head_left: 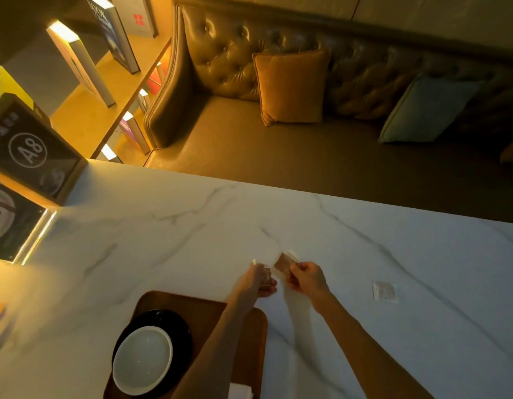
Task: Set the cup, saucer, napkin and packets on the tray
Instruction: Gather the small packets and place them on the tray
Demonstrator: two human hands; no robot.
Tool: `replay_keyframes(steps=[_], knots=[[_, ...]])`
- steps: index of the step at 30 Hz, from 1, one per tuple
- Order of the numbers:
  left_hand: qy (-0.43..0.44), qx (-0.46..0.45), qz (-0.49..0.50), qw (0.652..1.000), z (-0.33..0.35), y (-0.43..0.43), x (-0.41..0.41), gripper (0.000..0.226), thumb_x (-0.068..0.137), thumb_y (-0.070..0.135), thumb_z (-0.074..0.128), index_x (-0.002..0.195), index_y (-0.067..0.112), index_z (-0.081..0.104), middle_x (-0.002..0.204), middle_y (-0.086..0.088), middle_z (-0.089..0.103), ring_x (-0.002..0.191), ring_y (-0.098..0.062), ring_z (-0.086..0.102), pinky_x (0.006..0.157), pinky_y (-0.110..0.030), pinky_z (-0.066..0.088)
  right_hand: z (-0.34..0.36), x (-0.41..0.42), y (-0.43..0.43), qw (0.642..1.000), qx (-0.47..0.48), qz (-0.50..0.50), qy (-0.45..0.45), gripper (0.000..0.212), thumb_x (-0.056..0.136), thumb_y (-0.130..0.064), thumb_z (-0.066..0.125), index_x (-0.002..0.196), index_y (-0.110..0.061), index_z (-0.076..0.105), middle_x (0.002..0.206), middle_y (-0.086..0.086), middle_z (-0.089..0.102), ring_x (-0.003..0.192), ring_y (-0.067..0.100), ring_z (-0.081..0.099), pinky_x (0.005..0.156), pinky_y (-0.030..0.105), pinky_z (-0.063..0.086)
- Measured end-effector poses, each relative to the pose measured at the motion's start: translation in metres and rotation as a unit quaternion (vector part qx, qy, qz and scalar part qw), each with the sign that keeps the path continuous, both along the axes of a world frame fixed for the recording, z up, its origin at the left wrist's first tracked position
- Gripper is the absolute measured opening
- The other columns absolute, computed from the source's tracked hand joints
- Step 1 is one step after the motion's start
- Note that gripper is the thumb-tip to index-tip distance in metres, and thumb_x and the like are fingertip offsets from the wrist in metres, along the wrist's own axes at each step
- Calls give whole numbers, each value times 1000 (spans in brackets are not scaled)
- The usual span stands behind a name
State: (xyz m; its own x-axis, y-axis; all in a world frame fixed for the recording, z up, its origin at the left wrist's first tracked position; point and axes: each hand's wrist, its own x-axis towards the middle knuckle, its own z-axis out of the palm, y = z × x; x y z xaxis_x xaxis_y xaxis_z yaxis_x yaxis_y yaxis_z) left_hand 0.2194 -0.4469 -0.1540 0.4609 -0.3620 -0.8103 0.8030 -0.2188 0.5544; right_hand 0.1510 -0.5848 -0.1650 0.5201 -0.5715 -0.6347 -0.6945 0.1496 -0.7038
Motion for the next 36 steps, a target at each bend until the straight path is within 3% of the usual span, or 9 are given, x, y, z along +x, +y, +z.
replay_keyframes(steps=[4,6,8,12,15,19,23,29,36], knots=[[-47,-48,-38,997,-16,6,-2,44,101,41,40,91,7,66,80,-12,67,75,-25,63,67,-37,52,-3,3,19,992,-50,116,13,16,90,-15,61,101,-3,62,90,14,68,83,27,68,73,37,59],[-66,-23,-59,996,-25,4,-1,28,99,33,49,94,11,65,88,-14,69,85,-29,66,83,-49,58,-6,5,27,986,-79,146,17,16,90,-16,62,102,-5,62,97,15,68,87,26,66,71,31,57],[-77,-19,-79,994,-33,5,-1,18,97,21,52,102,11,65,96,-16,69,89,-29,68,89,-49,57,-8,5,30,983,-105,152,13,18,90,-18,63,103,-7,63,100,13,68,84,19,62,63,17,50],[-96,-5,-86,992,-39,6,-3,23,95,20,51,113,11,63,105,-15,70,88,-23,69,69,-30,58,-10,1,25,976,-125,181,-1,20,89,-25,66,103,-11,66,91,3,67,79,12,60,57,8,42],[-88,9,-73,993,-41,3,-3,20,97,17,47,112,9,59,98,-14,68,79,-21,68,63,-27,56,-6,-7,17,975,-126,181,-8,19,90,-27,64,100,-12,67,90,1,67,80,13,61,64,14,47],[-129,46,-67,988,-40,-9,-13,23,96,21,37,106,7,52,80,-8,60,65,-17,59,51,-22,51,4,-38,-12,969,-245,33,-14,11,89,-21,59,94,-14,66,94,6,67,83,21,63,76,38,55],[-108,29,-94,989,-43,-47,-47,21,95,23,37,99,7,49,76,-8,58,61,-17,56,48,-25,46,15,-78,-68,931,-351,-88,45,13,92,-19,53,96,-17,65,102,8,63,89,28,61,73,40,52],[-50,-15,-100,994,-35,-112,-95,20,91,18,40,101,13,56,78,-9,67,56,-15,62,52,-26,50,11,-123,-139,919,-370,73,115,26,96,-15,47,113,-10,66,120,13,65,111,33,59,89,45,53],[-26,16,-100,995,-35,-113,-114,27,98,17,32,97,8,58,73,-10,62,57,-18,59,52,-26,50,5,-130,-147,911,-350,105,188,12,87,-16,58,96,-11,65,100,13,67,97,33,56,78,42,50]])
